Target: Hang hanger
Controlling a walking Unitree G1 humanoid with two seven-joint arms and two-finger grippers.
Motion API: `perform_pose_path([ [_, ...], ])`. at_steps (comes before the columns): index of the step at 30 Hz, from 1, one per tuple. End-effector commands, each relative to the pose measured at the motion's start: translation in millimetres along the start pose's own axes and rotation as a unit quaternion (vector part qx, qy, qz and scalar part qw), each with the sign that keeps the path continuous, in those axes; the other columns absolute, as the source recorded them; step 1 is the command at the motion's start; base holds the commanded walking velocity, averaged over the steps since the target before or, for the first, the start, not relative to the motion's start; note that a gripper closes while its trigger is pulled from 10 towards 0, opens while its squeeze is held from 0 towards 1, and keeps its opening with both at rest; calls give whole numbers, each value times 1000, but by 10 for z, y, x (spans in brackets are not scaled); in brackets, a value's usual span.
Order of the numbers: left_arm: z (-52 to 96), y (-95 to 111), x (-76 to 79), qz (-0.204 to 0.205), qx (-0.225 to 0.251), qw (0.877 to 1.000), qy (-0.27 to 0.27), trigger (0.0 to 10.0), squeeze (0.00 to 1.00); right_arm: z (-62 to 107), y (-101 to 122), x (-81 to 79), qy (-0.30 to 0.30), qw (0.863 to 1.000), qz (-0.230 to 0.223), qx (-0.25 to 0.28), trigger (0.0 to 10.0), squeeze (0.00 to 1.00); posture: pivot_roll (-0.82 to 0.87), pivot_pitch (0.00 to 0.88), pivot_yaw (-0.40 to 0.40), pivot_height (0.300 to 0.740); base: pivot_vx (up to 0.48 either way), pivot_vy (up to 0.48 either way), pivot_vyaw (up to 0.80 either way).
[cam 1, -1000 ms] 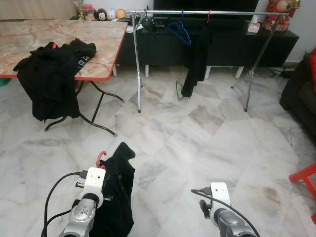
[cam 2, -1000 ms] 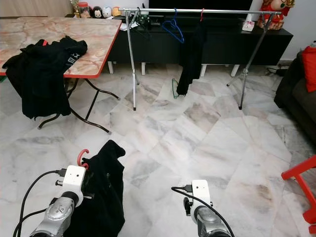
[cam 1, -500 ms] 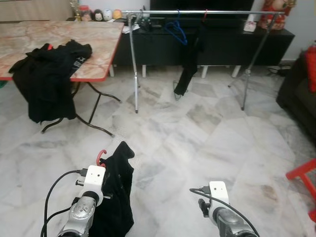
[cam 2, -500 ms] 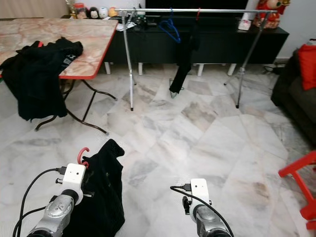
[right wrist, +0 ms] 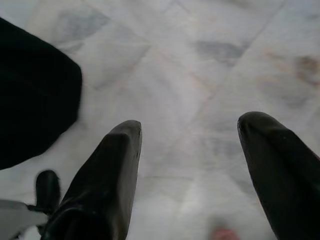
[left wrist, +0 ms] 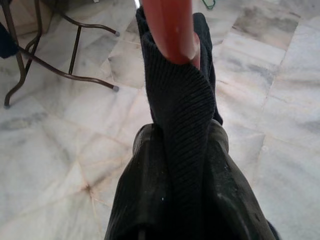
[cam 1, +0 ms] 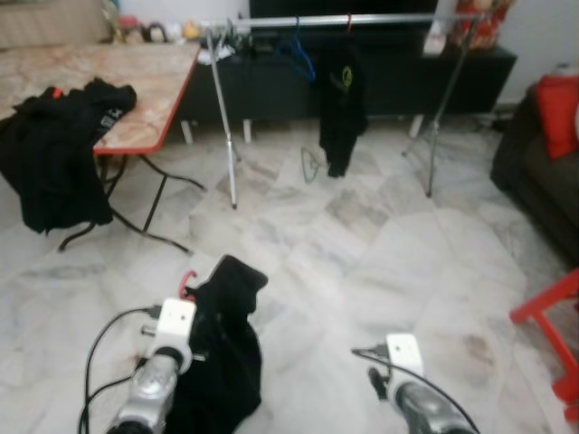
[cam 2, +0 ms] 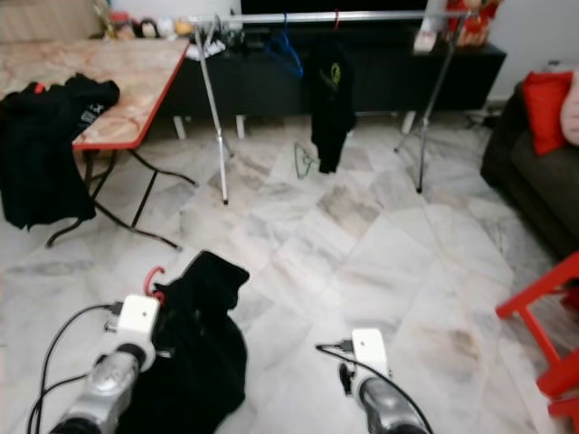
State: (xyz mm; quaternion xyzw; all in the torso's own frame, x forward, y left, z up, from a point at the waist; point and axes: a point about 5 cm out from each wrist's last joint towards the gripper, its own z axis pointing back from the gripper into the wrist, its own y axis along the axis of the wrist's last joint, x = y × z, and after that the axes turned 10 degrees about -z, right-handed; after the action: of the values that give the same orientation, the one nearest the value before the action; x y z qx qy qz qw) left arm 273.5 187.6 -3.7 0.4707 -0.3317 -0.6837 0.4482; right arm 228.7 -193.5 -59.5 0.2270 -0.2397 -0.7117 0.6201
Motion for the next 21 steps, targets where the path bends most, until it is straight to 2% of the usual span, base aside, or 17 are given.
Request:
perform_pose_path([
  [1,-2,9,-69,-6,5,1000,5,10000,0,-2,-7,-47,9,1000,-2,-1,10000,0,-108,0,-28,740,0,0,0],
  [11,-6,30,-39,1,12,1000,-4,10000,0,5,-13,14,4,1000,-6,4,10000,0,-107,0,-32,740,0,0,0],
  [16,-9,29,-38,5,10,1000,-4,10000,0,5,-20,12,8,1000,-14,3,10000,0,-104,0,-33,740,309,0,0],
  [21,-9,26,-35,4,9,1000,-7,10000,0,6,-26,9,11,1000,-18,1,10000,0,-104,0,-33,740,359,0,-586],
])
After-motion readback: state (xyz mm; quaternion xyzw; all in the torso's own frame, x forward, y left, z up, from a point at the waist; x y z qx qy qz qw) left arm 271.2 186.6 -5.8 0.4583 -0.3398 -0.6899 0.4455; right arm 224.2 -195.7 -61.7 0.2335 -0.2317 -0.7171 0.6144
